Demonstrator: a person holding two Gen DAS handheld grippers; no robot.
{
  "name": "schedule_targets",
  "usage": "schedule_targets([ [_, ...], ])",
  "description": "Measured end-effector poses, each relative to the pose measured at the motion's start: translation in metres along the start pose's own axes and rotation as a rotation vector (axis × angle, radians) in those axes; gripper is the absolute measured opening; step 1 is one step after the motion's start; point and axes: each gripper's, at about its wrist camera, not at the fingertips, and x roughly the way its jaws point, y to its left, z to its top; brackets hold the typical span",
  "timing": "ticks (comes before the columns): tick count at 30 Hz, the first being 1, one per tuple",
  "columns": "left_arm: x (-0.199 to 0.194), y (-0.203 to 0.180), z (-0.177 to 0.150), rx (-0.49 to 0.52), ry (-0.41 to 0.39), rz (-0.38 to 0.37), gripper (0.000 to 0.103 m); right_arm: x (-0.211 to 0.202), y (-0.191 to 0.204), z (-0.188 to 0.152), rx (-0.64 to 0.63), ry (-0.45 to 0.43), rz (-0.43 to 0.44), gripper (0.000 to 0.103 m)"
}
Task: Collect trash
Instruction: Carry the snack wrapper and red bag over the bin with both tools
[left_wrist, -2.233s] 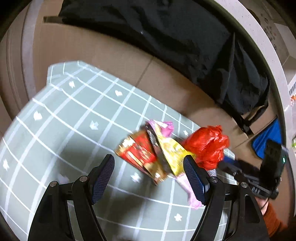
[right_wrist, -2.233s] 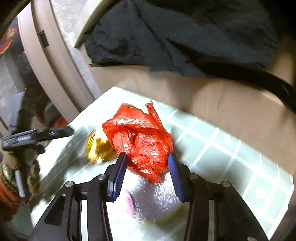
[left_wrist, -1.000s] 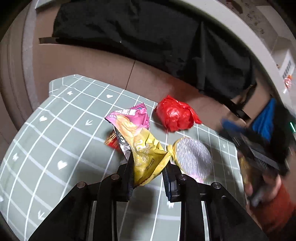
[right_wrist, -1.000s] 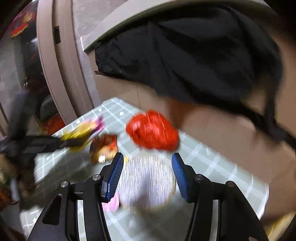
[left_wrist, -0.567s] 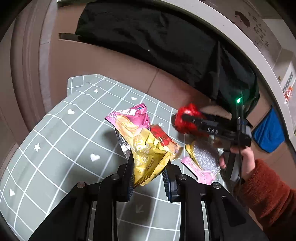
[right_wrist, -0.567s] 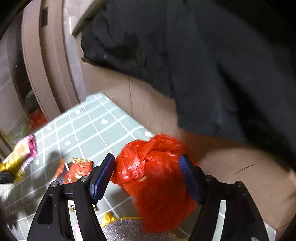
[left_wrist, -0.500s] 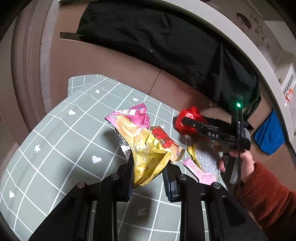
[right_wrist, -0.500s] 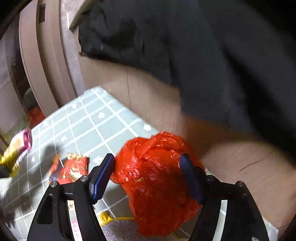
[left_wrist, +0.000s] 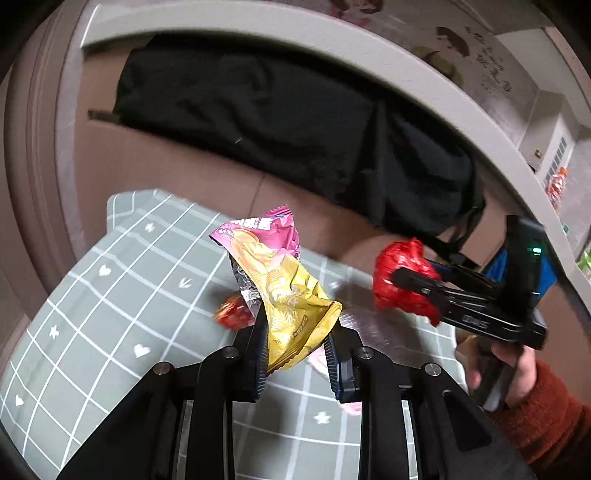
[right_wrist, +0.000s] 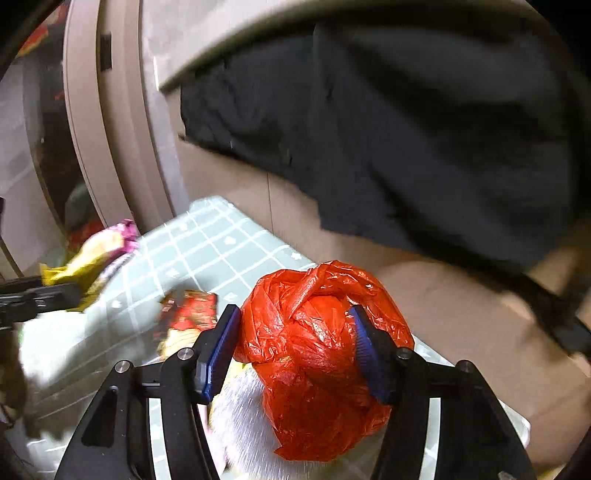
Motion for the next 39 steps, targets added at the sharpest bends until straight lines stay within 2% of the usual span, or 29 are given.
schedule_targets([
  [5,-0.015,-0.052,0.007,0.08,-0.052,-0.012,0.027,-0.068,-0.005,-0.008,0.017,-0.078,-0.022,0.056],
  [11,-0.023,-0.121,0.018,0.187,-0.109,-0.041,0.027,-0.148,-0.022,-0.018,0.033,-0.181,-0.112,0.056],
  [17,-0.022,-0.192,0.014,0.271,-0.145,-0.09,0.027,-0.211,-0.052,-0.038,0.075,-0.255,-0.195,0.056],
  [25,-0.013,-0.277,-0.006,0.367,-0.136,-0.168,0.027,-0.268,-0.087,-0.069,0.113,-0.296,-0.327,0.056],
  [34,0.009,-0.355,-0.033,0.439,-0.093,-0.243,0.027,-0.316,-0.137,-0.111,0.222,-0.322,-0.423,0.056],
  [39,0.023,-0.386,-0.053,0.471,-0.058,-0.281,0.027,-0.336,-0.158,-0.137,0.274,-0.321,-0.454,0.056],
])
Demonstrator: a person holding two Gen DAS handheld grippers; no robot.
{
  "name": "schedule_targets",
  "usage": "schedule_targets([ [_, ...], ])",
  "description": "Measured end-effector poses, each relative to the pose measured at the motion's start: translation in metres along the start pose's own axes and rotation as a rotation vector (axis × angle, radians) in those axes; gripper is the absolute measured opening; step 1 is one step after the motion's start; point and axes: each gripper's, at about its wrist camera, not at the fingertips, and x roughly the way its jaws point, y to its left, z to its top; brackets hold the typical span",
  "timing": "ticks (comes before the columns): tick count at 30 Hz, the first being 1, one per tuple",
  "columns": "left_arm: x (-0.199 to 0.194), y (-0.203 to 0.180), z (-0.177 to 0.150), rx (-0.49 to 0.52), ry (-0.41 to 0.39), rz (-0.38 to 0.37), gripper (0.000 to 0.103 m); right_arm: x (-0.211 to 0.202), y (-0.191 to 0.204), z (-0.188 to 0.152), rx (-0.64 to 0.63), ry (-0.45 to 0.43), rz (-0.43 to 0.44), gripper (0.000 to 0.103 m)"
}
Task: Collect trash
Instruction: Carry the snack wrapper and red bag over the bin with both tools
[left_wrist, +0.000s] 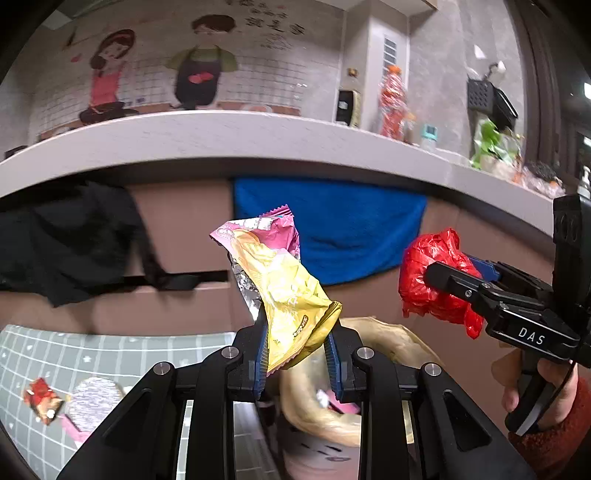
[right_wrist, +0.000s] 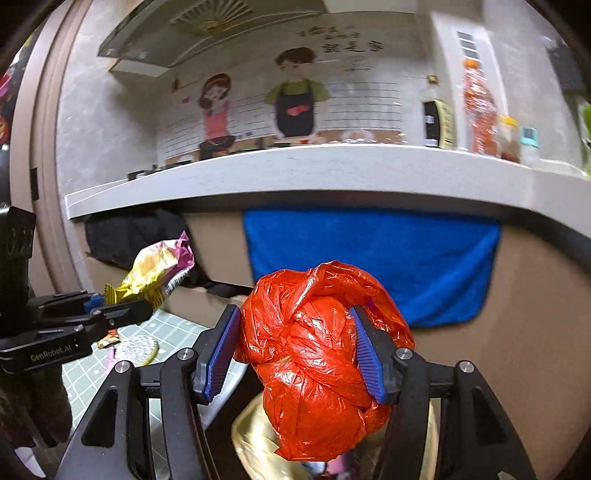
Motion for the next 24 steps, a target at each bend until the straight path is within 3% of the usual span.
schedule_targets([
  [8,0.031,-0.029,-0.014,0.017,0.043,-0.022,0.027,-0.006,-0.034,-0.024,0.063,0.028,-0.033,0.056],
  [24,0.068,-0.039,-0.039,-0.002,0.12,-0.033,0.027,0.01,-0.051,-0.06,0.107,0.091,-0.053,0.057],
])
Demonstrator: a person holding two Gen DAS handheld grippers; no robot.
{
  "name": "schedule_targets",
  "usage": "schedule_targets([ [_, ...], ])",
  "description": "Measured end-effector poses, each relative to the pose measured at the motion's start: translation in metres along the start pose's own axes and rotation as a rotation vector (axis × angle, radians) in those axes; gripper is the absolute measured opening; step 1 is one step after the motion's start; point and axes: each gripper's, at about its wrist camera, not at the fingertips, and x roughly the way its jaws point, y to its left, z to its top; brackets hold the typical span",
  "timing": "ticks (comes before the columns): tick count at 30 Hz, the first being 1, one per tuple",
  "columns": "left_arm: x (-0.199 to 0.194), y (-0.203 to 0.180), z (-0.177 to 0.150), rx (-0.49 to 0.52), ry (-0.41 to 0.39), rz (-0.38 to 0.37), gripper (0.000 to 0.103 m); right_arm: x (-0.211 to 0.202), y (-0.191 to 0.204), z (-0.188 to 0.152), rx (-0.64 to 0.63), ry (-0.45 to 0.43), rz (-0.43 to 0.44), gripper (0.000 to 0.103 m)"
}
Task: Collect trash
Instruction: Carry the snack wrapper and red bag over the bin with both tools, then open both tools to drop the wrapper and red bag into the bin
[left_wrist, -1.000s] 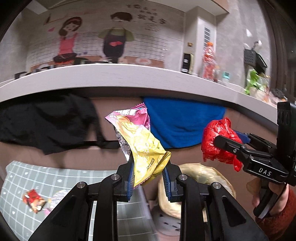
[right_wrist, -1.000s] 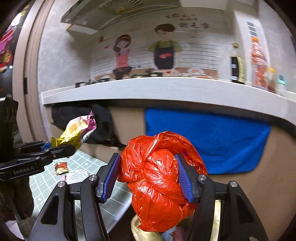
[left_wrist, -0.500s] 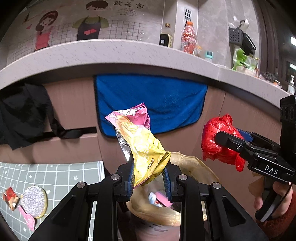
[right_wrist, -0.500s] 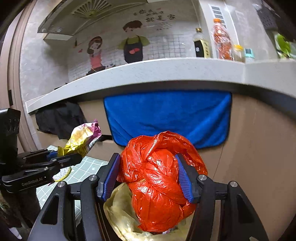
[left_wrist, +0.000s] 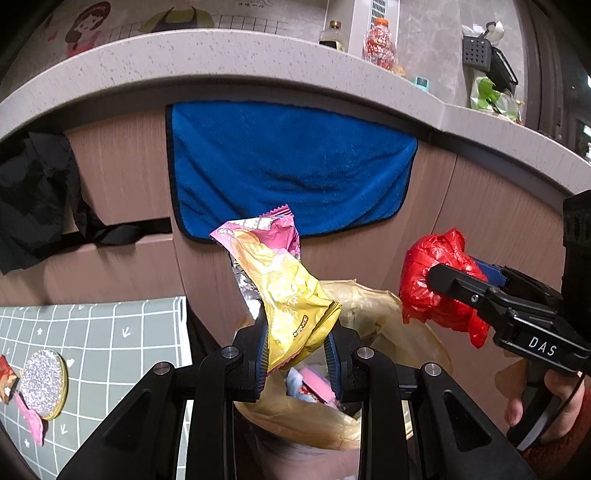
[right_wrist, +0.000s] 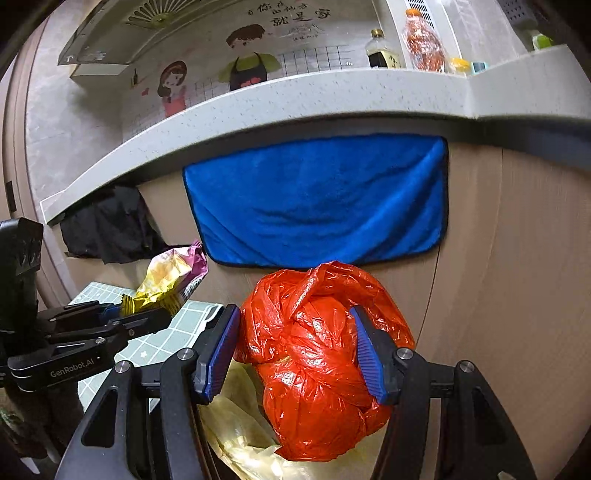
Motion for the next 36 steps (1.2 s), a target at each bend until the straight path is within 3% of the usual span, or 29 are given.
schedule_targets([
  [26,0.053,0.008,-0.026,-0.045,0.17,-0.05,0.027,0.053,-0.013,-0.03,0.071,0.161,0.023,0.057],
  [30,0.058,0.01,-0.026,-0.049,0.181,-0.112,0.028,0.059,-0.014,-0.033,0.084,0.177,0.023,0.057],
  [31,0.06,0.012,-0.026,-0.049,0.188,-0.165,0.032,0.061,-0.015,-0.032,0.091,0.178,0.025,0.059],
  [33,0.064,0.013,-0.026,-0.041,0.207,-0.221,0.061,0.061,-0.019,-0.032,0.111,0.174,0.018,0.061],
  [36,0.064,0.019,-0.023,-0.053,0.21,-0.228,0.068,0.063,-0.027,-0.03,0.158,0.184,0.046,0.068],
])
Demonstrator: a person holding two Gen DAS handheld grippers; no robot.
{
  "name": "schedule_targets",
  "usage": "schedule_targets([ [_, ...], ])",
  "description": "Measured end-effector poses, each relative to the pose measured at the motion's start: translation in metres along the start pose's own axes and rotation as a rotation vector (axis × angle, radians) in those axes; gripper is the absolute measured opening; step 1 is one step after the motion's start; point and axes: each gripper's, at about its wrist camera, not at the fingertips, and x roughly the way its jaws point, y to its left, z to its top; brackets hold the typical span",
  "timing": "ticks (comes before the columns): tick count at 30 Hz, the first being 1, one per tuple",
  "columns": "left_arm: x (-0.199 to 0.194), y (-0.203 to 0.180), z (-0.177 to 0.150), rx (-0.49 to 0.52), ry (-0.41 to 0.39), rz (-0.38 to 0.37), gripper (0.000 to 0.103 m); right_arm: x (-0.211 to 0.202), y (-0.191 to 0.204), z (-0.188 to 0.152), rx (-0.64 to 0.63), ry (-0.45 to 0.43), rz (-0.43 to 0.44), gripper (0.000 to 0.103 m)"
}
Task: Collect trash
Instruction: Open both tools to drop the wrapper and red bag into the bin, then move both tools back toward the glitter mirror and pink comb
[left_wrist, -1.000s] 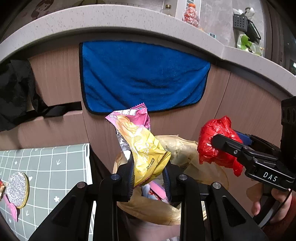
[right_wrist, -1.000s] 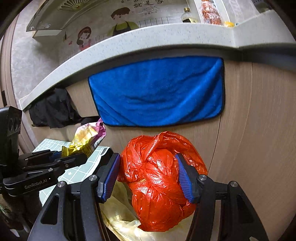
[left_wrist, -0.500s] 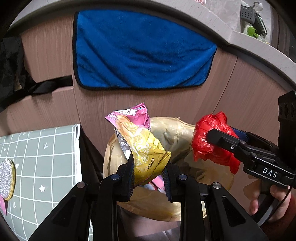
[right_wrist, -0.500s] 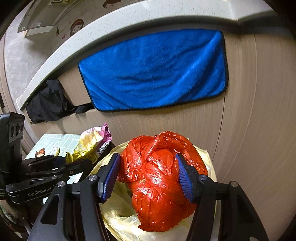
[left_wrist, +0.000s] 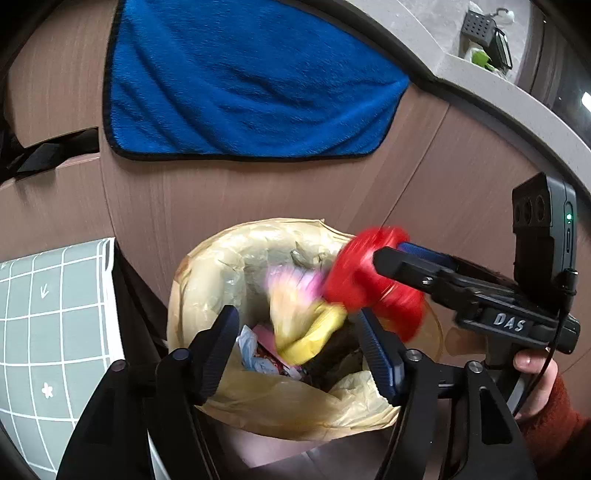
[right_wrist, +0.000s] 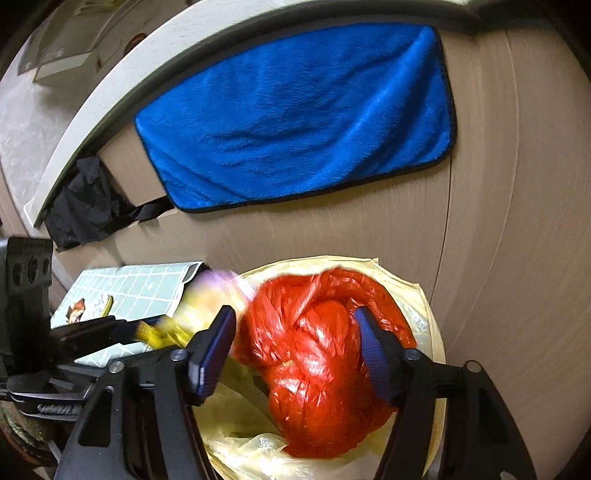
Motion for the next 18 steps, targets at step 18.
schedule_targets([
  [18,-0.134,0.108,-0.033,-0.175,-0.163,0.336,0.073,-0.033,0.074,0.009,-0.123,-0.101,0.003,0.069],
])
